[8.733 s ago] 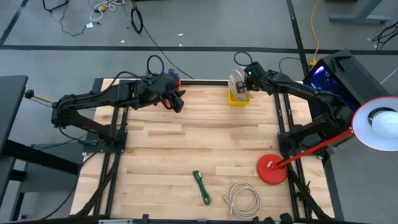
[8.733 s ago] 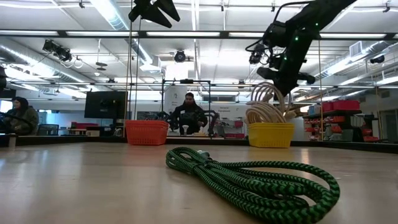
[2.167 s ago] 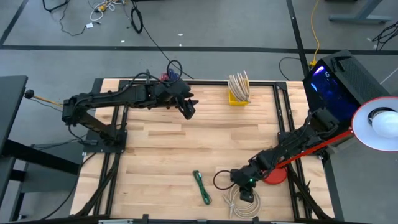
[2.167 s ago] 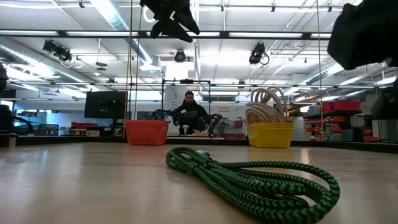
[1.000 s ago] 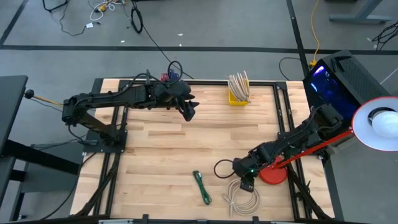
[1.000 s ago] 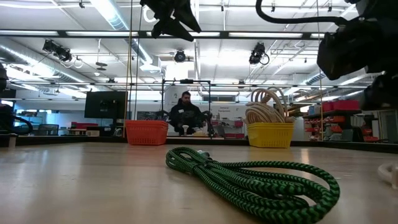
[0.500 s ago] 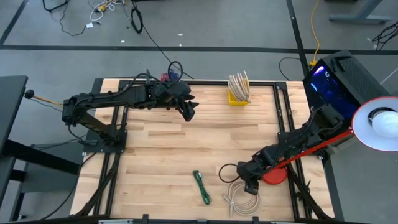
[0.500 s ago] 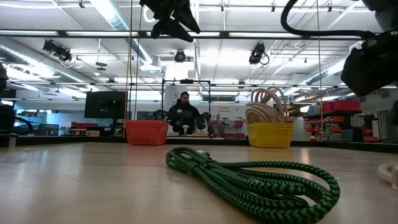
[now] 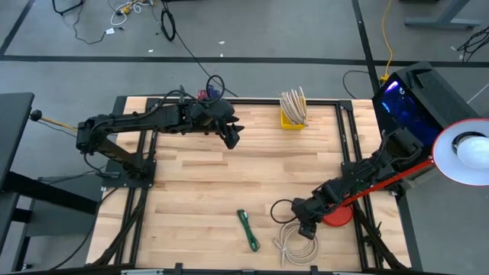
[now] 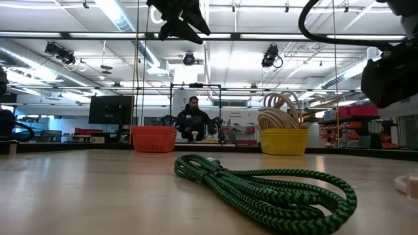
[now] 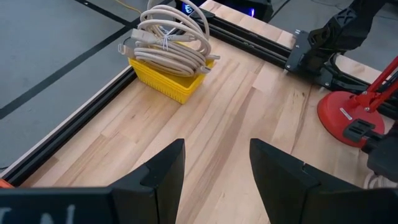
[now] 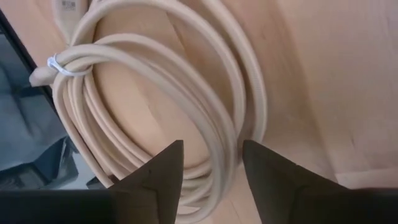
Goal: Pick & Place USB Port
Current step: Put the brown HDMI cable into the yellow bin
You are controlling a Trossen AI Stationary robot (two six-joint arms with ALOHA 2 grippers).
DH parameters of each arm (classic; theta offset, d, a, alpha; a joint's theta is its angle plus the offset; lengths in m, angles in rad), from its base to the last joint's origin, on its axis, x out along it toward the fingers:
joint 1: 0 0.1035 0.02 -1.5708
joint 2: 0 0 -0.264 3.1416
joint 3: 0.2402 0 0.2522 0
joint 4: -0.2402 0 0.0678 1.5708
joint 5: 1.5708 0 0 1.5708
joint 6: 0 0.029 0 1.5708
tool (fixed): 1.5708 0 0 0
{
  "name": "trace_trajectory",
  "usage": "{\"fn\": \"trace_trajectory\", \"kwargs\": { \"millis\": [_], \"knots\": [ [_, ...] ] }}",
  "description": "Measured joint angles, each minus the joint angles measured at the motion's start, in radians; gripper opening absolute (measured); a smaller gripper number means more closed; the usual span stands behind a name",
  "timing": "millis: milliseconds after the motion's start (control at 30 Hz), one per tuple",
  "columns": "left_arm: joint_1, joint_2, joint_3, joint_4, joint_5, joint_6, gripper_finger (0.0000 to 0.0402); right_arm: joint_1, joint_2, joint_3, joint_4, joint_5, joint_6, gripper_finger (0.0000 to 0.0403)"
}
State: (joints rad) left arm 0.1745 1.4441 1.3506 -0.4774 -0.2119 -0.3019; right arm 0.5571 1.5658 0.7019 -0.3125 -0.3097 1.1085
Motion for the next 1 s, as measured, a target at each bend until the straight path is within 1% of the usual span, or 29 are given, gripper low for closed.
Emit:
{"fn": "trace_trajectory", "kwargs": {
  "millis": [100,167,233,300,333,367,500,633,800,1000],
  "knots": [
    [0.0,0.0,0.0,0.0,0.0,0.0,0.0186,0.0,0.0,-0.002,0.0,0.021,0.017,0.0156],
    [0.0,0.0,0.0,0.0,0.0,0.0,0.0186,0.0,0.013,-0.002,-0.001,0.024,0.027,0.0134],
    [0.0,0.0,0.0,0.0,-0.002,0.0,0.0186,-0.001,0.032,-0.002,-0.009,0.024,0.036,0.0097],
    [0.0,0.0,0.0,0.0,-0.003,0.0,0.0186,-0.001,0.061,0.0,-0.002,0.011,0.032,0.0045],
    [0.0,0.0,0.0,0.0,-0.004,0.0,0.0186,-0.002,0.07,0.0,0.008,0.005,0.021,0.0025],
    [0.0,0.0,0.0,0.0,-0.004,0.0,0.0186,-0.002,0.078,0.0,0.023,0.002,0.013,0.0017],
    [0.0,0.0,0.0,0.0,-0.004,0.0,0.0186,-0.009,0.096,0.002,0.057,-0.017,0.036,0.001],
    [0.0,0.0,0.0,-0.002,-0.004,0.0,0.0186,-0.025,0.09,-0.002,0.059,-0.011,0.038,0.0009],
    [0.0,0.0,0.0,-0.002,-0.004,0.0,0.0186,-0.056,0.062,-0.004,0.048,0.079,0.035,0.0008],
    [0.0,0.0,0.0,-0.003,-0.004,0.0,0.0186,-0.109,-0.003,-0.008,0.014,0.187,0.035,0.0005]
  ]
}}
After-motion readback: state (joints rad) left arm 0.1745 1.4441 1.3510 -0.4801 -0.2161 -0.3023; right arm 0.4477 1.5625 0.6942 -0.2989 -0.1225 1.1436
